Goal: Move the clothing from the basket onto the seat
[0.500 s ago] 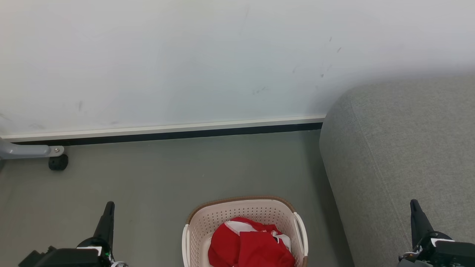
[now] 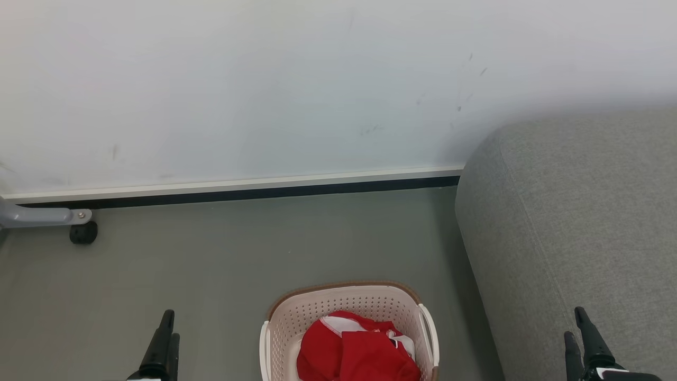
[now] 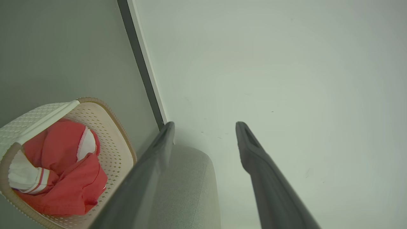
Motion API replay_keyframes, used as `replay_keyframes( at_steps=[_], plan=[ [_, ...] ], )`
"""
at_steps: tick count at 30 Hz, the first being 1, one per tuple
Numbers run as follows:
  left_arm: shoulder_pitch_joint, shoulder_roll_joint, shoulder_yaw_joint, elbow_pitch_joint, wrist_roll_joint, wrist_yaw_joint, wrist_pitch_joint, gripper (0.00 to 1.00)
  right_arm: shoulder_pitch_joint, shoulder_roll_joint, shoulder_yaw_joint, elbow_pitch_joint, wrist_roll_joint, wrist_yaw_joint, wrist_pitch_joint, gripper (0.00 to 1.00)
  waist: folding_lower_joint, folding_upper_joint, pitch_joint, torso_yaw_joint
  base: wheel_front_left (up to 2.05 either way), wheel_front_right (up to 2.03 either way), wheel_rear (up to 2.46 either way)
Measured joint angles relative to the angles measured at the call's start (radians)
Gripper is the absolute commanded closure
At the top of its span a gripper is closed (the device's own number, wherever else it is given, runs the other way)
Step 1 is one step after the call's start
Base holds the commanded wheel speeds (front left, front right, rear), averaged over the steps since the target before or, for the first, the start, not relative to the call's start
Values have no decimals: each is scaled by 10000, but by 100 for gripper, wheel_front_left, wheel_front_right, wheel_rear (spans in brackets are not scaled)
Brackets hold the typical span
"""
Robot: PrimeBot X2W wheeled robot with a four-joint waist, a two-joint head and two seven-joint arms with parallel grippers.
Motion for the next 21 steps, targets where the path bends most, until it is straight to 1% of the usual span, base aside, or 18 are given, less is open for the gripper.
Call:
replay_keyframes(
  at_steps=[5,10,14,21],
  plan=[
    [2,0,-163,-79,125,0,-130,0,10,-2,140,-63,-105,-33,-169,0,0,0,-39,3,0,0,0],
    [4,2,-221,-209,518,90,-320,0,23,-6,245,-184,-391,-92,-307,0,0,0,-71,4,0,0,0],
    [4,4,-318,-359,819,176,-453,0,29,-6,366,-299,-773,-261,-470,0,0,0,-97,5,0,0,0],
    [4,10,-510,-644,1776,376,-652,0,56,-12,619,-529,-1678,-527,-685,0,0,0,-142,4,0,0,0]
  ],
)
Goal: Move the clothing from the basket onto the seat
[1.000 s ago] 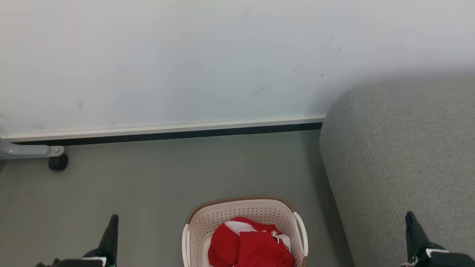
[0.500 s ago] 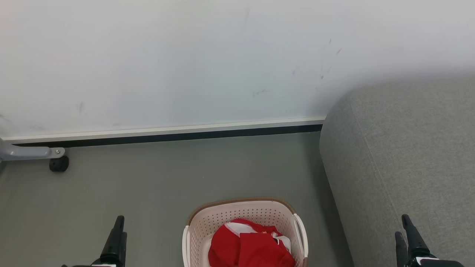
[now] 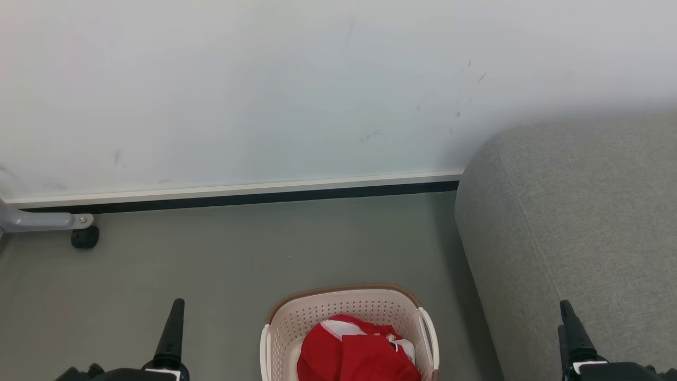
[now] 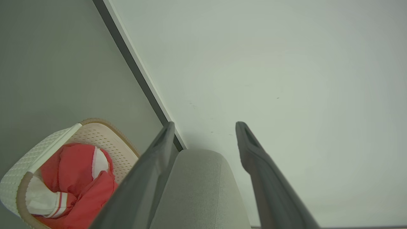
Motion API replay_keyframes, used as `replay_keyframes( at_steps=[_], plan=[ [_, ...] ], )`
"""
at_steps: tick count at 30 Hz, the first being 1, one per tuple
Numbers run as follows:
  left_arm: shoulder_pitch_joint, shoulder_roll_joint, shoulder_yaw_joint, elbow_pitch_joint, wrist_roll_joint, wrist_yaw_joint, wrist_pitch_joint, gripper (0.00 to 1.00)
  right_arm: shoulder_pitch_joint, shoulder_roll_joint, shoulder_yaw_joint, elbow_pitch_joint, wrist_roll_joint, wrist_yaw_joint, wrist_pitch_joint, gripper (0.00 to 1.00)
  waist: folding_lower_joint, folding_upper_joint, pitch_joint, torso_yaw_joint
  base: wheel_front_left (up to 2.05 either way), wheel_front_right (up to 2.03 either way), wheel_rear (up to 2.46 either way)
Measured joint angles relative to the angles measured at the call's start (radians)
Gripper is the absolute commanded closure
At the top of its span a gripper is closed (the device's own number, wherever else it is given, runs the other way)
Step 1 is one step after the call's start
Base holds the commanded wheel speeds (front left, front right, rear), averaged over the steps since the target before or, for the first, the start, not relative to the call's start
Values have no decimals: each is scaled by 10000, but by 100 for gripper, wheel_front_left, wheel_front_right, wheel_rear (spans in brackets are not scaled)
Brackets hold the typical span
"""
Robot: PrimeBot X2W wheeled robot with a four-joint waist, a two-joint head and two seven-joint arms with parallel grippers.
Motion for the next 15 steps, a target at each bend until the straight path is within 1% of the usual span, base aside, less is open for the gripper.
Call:
replay_keyframes(
  at_steps=[5,15],
  plan=[
    [4,29,-201,-144,823,153,-176,0,8,-23,247,-117,-825,-100,-148,0,0,0,-28,2,0,0,0],
    [50,272,-646,-431,2591,414,-497,0,31,-232,786,-362,-2433,-349,-491,0,0,0,-86,18,0,0,0]
  ],
)
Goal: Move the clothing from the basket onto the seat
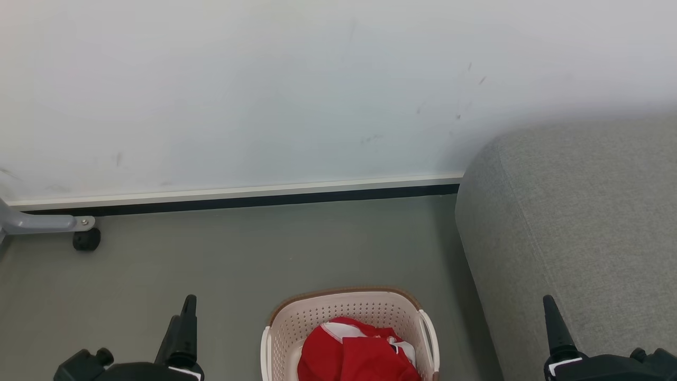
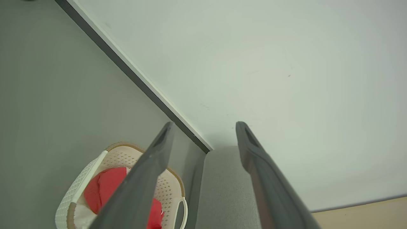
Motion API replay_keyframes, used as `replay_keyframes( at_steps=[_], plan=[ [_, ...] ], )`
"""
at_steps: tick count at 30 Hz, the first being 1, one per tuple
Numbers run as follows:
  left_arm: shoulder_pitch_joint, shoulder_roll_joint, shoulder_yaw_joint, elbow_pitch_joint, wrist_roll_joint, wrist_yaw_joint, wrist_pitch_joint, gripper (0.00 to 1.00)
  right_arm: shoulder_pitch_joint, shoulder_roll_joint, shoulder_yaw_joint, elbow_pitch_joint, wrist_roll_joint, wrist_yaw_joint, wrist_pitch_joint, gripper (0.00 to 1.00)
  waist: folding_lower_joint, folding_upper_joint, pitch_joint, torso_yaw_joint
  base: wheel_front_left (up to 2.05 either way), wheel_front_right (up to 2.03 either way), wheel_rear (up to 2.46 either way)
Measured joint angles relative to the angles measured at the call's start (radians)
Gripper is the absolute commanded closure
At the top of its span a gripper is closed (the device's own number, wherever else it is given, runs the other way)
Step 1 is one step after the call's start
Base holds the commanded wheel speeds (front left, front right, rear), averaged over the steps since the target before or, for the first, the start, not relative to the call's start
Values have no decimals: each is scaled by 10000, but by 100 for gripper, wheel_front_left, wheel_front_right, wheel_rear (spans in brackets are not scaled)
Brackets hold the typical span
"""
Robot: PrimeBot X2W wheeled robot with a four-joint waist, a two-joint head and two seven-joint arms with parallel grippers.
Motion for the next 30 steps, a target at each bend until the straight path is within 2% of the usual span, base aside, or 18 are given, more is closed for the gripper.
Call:
replay_keyframes(
  at_steps=[13,30],
  plan=[
    [193,410,-504,-245,2500,349,-466,0,224,-151,623,-201,-2011,-332,-445,0,0,0,-118,-3,0,0,0],
    [602,700,-911,-520,5005,713,-951,0,480,-263,1212,-408,-4144,-679,-938,0,0,0,-299,1,0,0,0]
  ],
)
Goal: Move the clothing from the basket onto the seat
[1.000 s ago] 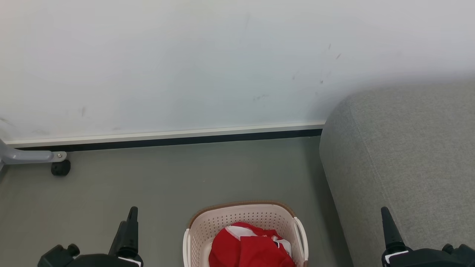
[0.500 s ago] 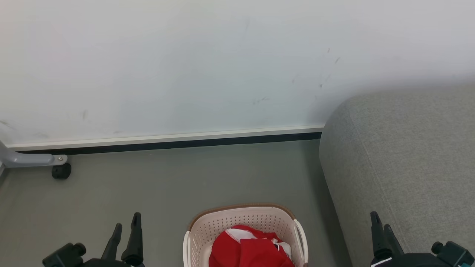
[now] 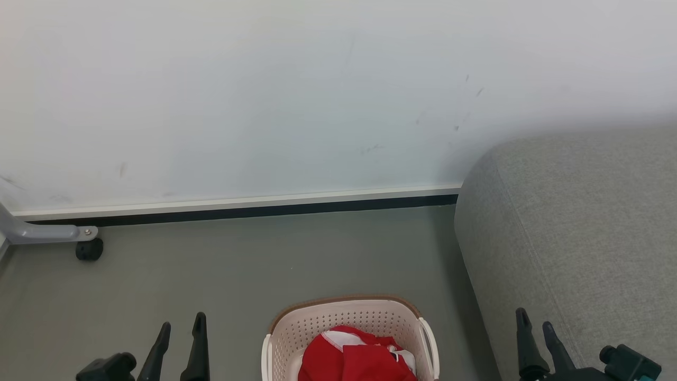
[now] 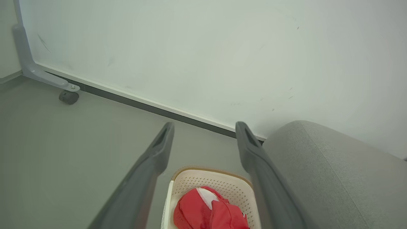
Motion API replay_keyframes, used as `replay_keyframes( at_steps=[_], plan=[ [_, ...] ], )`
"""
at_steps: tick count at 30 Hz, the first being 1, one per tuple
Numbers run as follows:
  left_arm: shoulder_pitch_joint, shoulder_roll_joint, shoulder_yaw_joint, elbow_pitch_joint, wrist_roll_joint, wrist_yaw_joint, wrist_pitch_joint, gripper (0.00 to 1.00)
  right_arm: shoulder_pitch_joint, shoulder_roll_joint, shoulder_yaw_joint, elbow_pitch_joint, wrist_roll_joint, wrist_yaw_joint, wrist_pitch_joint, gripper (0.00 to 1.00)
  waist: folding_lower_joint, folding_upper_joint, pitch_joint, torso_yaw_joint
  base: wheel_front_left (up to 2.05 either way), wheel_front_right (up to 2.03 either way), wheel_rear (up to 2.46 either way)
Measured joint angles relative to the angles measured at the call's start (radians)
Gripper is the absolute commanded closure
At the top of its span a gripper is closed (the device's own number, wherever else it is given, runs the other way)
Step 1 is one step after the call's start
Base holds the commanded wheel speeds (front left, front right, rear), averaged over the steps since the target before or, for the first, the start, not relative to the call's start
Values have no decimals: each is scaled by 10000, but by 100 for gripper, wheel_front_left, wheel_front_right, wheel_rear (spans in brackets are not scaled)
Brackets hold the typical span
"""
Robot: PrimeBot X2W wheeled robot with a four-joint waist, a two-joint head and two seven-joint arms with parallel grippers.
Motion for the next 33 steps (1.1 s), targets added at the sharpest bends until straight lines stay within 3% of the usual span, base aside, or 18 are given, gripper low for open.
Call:
replay_keyframes(
  at_steps=[33],
  plan=[
    [616,176,-581,-437,4186,700,-1091,0,435,-123,1068,-464,-4057,-725,-1078,0,0,0,-200,42,0,0,0]
  ],
)
